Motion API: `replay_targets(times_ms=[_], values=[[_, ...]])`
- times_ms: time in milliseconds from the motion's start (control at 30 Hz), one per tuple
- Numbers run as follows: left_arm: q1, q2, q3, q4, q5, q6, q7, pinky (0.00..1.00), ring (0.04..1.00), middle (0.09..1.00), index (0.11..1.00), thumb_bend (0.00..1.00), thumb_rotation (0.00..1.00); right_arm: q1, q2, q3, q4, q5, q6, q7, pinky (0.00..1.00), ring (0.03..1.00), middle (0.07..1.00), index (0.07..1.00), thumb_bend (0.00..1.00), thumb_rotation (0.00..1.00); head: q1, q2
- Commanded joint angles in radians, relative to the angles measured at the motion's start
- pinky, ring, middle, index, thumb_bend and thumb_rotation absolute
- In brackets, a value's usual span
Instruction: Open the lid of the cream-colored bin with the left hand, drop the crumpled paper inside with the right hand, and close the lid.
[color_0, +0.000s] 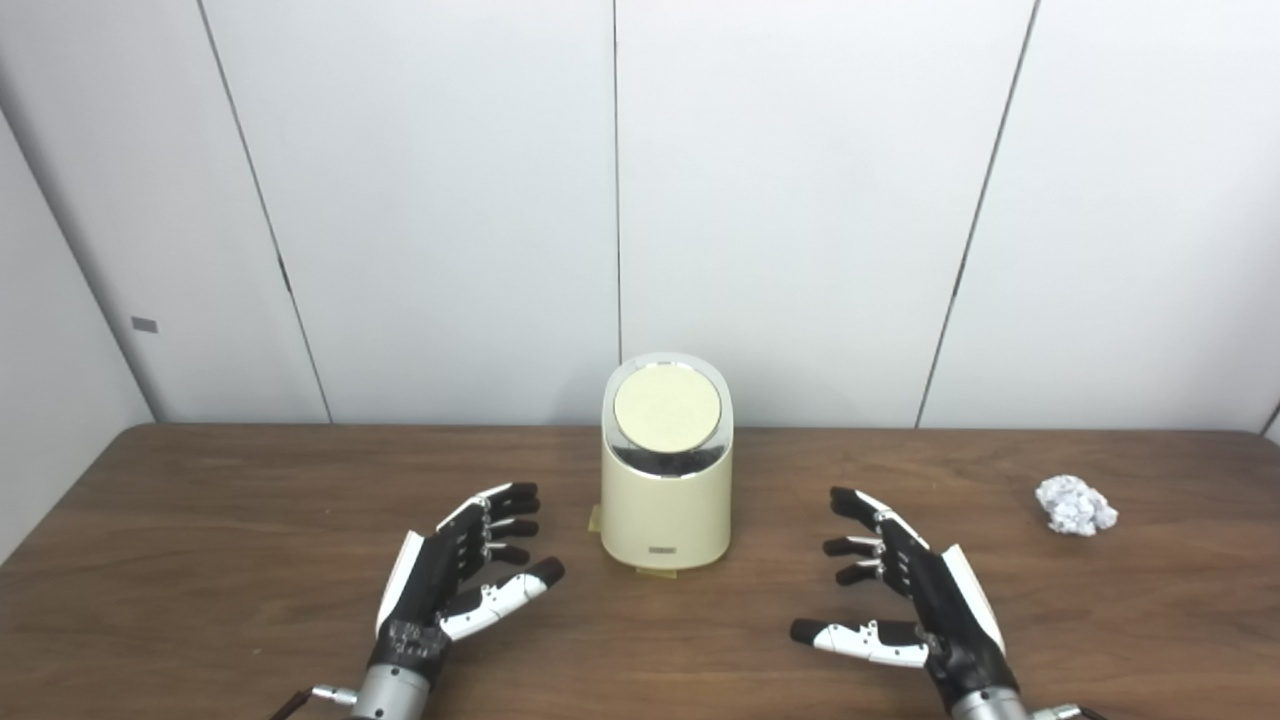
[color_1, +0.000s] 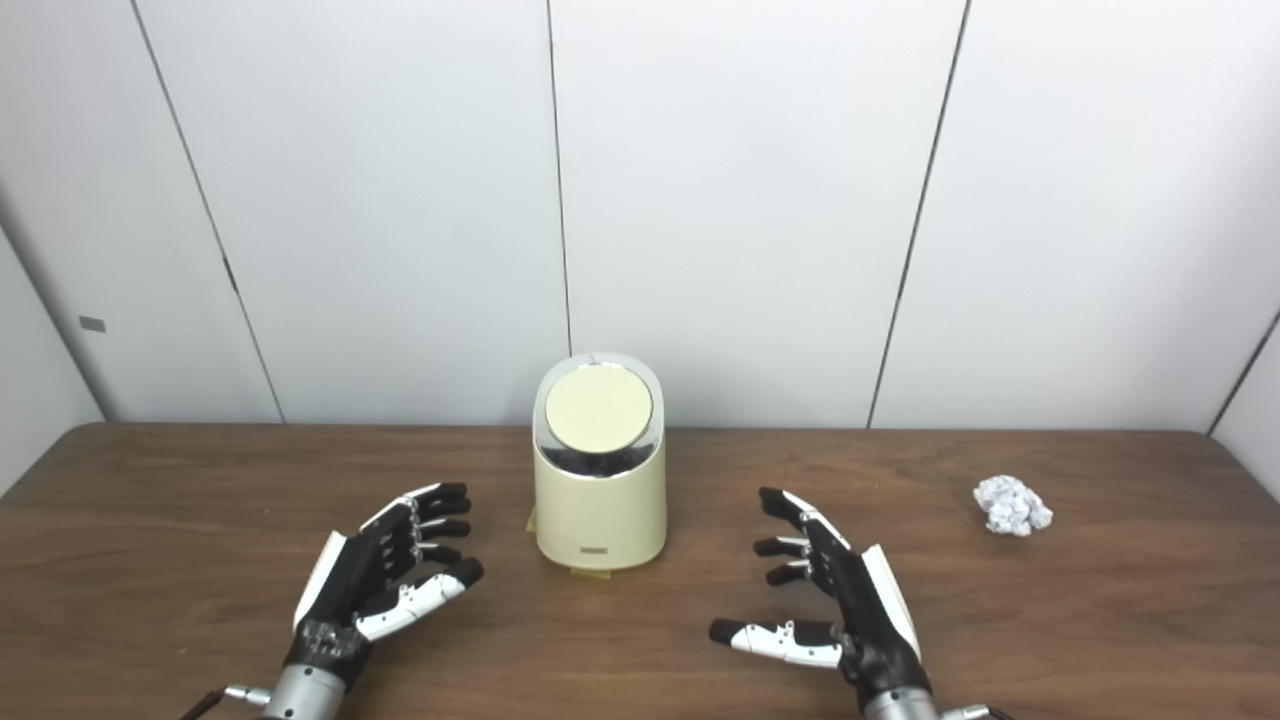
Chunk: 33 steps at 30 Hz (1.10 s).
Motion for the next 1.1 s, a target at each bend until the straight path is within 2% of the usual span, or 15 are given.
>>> replay_targets(times_ms=[0, 433, 567, 667, 733, 800, 867, 1067], values=[[-0.015, 0.006, -0.001, -0.030, 0.005, -0.014, 0.002, 0.65, 0.741, 0.782, 0.810, 0.83, 0.34, -0.029, -0.003, -0.003, -0.037, 0.005, -0.023, 0.000, 0.58, 0.715, 0.857, 0.850, 0.81, 0.16, 0.000, 0.000], [-0.022, 0.003, -0.002, -0.018, 0.002, -0.032, -0.005, 0.64, 0.737, 0.787, 0.823, 0.83, 0.34, -0.031, -0.003, 0.000, -0.035, 0.007, -0.024, 0.006, 0.59, 0.710, 0.846, 0.846, 0.81, 0.15, -0.001, -0.003], [-0.052, -0.026, 0.007, -0.046, 0.049, -0.027, 0.054, 0.68, 0.766, 0.814, 0.858, 0.79, 0.37, -0.036, -0.007, -0.002, -0.023, 0.013, -0.024, 0.013, 0.60, 0.710, 0.842, 0.844, 0.81, 0.15, 0.006, -0.008], [-0.102, -0.044, 0.007, -0.061, 0.120, -0.004, 0.112, 0.74, 0.805, 0.846, 0.886, 0.79, 0.40, -0.039, -0.011, -0.004, -0.013, 0.012, -0.027, 0.016, 0.60, 0.713, 0.844, 0.845, 0.81, 0.16, 0.012, -0.013], [-0.133, -0.041, 0.000, -0.064, 0.158, 0.014, 0.126, 0.85, 0.875, 0.902, 0.928, 0.79, 0.44, -0.041, -0.012, -0.005, -0.006, 0.011, -0.032, 0.015, 0.59, 0.704, 0.842, 0.842, 0.81, 0.16, 0.014, -0.016], [-0.178, -0.040, -0.001, -0.074, 0.167, 0.051, 0.122, 0.88, 0.923, 0.938, 0.954, 0.80, 0.43, -0.043, -0.014, -0.005, 0.003, 0.008, -0.044, 0.013, 0.58, 0.700, 0.845, 0.844, 0.81, 0.16, 0.019, -0.018], [-0.209, -0.039, -0.001, -0.079, 0.165, 0.077, 0.116, 0.89, 0.947, 0.955, 0.966, 0.82, 0.43, -0.043, -0.015, -0.006, 0.006, 0.007, -0.048, 0.013, 0.58, 0.700, 0.849, 0.846, 0.81, 0.16, 0.020, -0.019], [-0.320, -0.018, -0.013, -0.069, 0.163, 0.153, 0.082, 0.84, 0.985, 0.988, 0.985, 0.81, 0.34, -0.044, -0.009, -0.010, 0.006, 0.012, -0.046, 0.010, 0.58, 0.704, 0.852, 0.844, 0.82, 0.15, 0.020, -0.021]])
